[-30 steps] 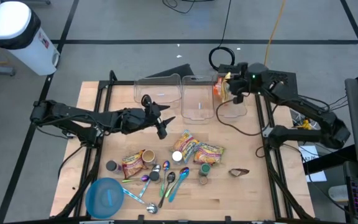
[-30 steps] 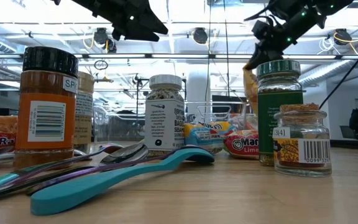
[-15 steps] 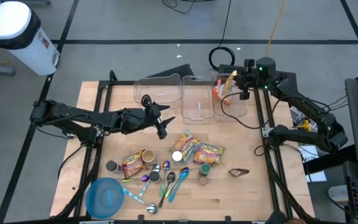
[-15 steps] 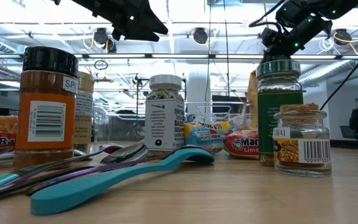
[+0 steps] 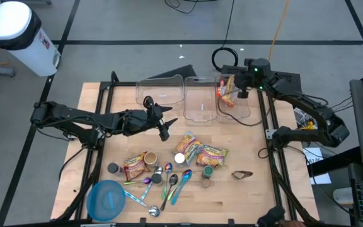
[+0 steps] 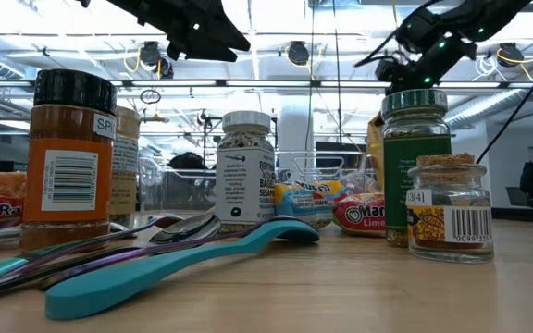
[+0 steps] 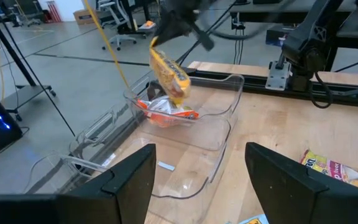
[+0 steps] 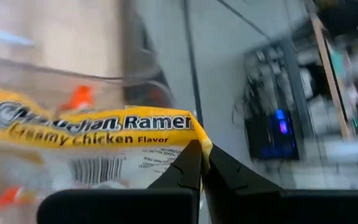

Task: Pick & Place Food Item
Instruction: Put the yellow noodle pack into the right transparent bin, then put the red noodle pack into the right transparent bin

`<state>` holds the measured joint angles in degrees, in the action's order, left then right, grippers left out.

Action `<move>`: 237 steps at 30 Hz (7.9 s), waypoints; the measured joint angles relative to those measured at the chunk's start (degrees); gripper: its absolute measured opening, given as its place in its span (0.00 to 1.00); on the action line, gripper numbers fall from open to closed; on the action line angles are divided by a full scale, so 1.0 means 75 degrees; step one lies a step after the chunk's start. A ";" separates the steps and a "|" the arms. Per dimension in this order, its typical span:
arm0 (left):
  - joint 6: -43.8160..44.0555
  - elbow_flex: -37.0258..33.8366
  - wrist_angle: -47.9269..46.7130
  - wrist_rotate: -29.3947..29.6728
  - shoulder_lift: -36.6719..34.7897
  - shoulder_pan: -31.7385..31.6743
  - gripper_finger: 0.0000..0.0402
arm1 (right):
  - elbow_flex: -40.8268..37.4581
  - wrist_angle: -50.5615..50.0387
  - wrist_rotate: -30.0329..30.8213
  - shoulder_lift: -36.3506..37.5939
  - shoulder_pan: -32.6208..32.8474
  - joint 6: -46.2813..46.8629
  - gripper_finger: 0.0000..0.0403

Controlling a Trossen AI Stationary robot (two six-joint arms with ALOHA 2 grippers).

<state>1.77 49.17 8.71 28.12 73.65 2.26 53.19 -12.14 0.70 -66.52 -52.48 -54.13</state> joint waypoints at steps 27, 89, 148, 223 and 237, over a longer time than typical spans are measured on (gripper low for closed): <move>0.0031 0.0000 -0.0166 -0.0006 0.0000 0.0000 0.64 | -0.1642 0.3268 0.1930 -0.0470 0.0463 0.7888 0.00; 0.2259 -0.0006 -0.3982 -0.0694 -0.1205 0.0505 0.64 | -0.1871 0.2926 0.2880 0.0547 0.5946 0.5820 0.82; 0.5768 -0.0601 -0.7296 -0.2792 0.0681 0.1711 0.03 | -0.1877 0.2949 0.2892 0.0544 0.6005 0.6125 0.82; -0.1744 0.1218 0.2005 0.2633 0.1929 -0.0158 0.02 | -0.2140 1.0279 0.1501 -0.3145 0.6000 0.7131 0.79; -0.1607 0.1218 0.1836 0.2652 0.1929 -0.0163 0.02 | -0.2139 1.0249 0.1499 -0.3101 0.6008 0.7134 0.35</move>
<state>-10.28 58.30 22.48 48.01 88.12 1.04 37.15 64.72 11.94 -89.78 -7.42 -0.62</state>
